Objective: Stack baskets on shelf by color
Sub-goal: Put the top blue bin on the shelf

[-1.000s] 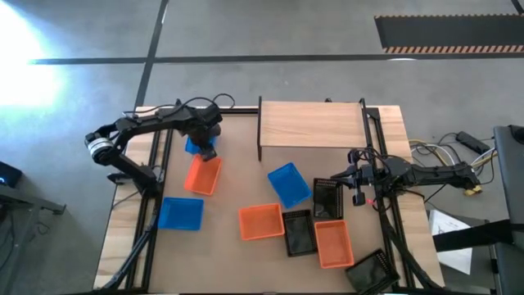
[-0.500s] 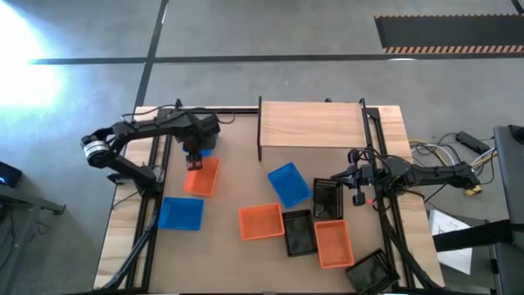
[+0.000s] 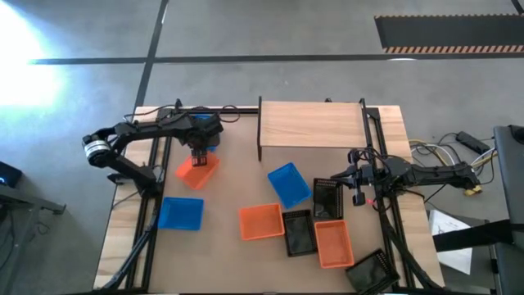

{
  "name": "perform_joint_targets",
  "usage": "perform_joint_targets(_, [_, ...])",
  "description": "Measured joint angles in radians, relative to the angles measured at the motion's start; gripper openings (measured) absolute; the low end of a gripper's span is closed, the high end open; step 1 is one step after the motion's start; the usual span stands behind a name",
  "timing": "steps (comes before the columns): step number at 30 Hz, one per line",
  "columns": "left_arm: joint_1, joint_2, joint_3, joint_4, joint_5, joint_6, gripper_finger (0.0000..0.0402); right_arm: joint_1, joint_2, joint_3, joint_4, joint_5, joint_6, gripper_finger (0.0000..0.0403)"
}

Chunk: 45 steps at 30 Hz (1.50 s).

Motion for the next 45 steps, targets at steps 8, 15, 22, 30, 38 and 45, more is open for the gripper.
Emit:
perform_joint_targets(8, [0.000, 0.000, 0.022, 0.061, 0.113, -0.013, 0.0021, 0.000, 0.000, 0.000, 0.000, 0.000, 0.000, 0.0009])
perform_joint_targets(15, [0.000, 0.001, 0.055, 0.134, 0.108, -0.067, 0.0016, 0.000, 0.000, 0.000, 0.000, 0.000, 0.000, 0.0009])
perform_joint_targets(22, [0.000, -0.009, 0.126, 0.003, 0.105, -0.062, 0.0117, 0.000, 0.000, 0.000, 0.000, 0.000, 0.000, 0.0009])
perform_joint_targets(30, [0.000, 0.006, 0.061, 0.025, 0.095, 0.022, 0.0191, 0.000, 0.000, 0.000, 0.000, 0.000, 0.000, 0.0009])
perform_joint_targets(38, [0.000, 0.019, -0.009, 0.172, -0.067, 0.068, 0.0160, 0.000, 0.000, 0.000, 0.000, 0.000, 0.000, 0.0009])
perform_joint_targets(45, [0.000, 0.020, -0.050, 0.254, -0.047, 0.100, 0.0062, 0.000, 0.000, 0.000, 0.000, 0.000, 0.000, 0.0009])
